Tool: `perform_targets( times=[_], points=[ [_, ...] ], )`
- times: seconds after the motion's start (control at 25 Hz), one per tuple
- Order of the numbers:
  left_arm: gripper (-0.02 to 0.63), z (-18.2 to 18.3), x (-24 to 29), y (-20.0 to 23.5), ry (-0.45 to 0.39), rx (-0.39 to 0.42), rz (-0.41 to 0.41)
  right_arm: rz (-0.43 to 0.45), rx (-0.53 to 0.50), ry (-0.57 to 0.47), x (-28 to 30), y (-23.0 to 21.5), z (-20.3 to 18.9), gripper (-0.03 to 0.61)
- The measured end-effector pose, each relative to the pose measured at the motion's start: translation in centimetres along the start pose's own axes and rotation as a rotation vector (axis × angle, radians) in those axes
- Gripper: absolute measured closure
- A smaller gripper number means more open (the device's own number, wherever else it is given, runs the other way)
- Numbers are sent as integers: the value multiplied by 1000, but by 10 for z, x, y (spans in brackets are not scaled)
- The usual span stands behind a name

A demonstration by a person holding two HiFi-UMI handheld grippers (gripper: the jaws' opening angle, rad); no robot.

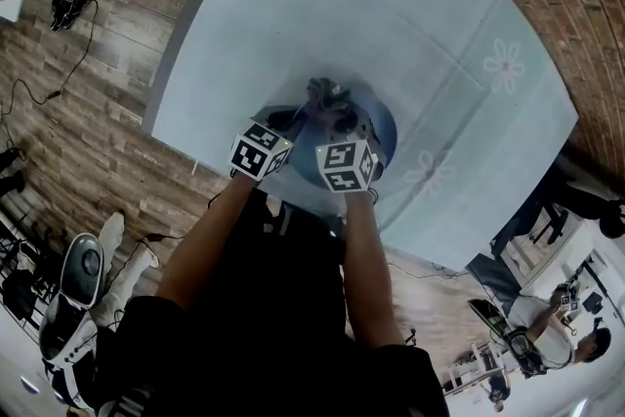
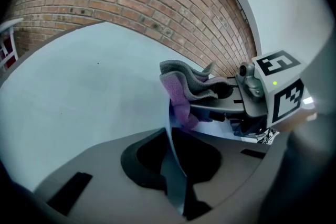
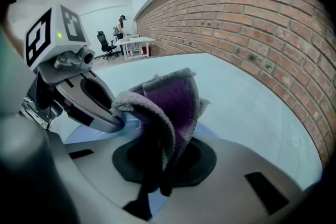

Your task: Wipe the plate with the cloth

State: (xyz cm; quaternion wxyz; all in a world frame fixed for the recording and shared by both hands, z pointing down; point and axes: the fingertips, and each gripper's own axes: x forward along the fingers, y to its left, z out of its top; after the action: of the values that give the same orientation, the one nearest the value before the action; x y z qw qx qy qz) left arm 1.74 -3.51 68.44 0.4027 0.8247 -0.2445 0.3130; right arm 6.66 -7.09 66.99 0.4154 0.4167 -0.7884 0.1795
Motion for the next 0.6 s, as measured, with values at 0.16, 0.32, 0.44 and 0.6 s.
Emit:
perform_targets(
  times=[0.16,0.32,0.44,0.6],
  points=[
    [561,0,0,0,-6,-7,-3,-47,-14,20,-4,-16,-5,515],
    [563,0,-1,0,-18,-21,0,-92,-26,53,-8,-30,-14,515],
    [563,0,-2,1,-24,-29,0,-124,-41,83,-12,-36,-20,515],
    [563,-1,-2,0,-26,-28,3,-164,-43,125,-19,-47,-33,515]
  ],
)
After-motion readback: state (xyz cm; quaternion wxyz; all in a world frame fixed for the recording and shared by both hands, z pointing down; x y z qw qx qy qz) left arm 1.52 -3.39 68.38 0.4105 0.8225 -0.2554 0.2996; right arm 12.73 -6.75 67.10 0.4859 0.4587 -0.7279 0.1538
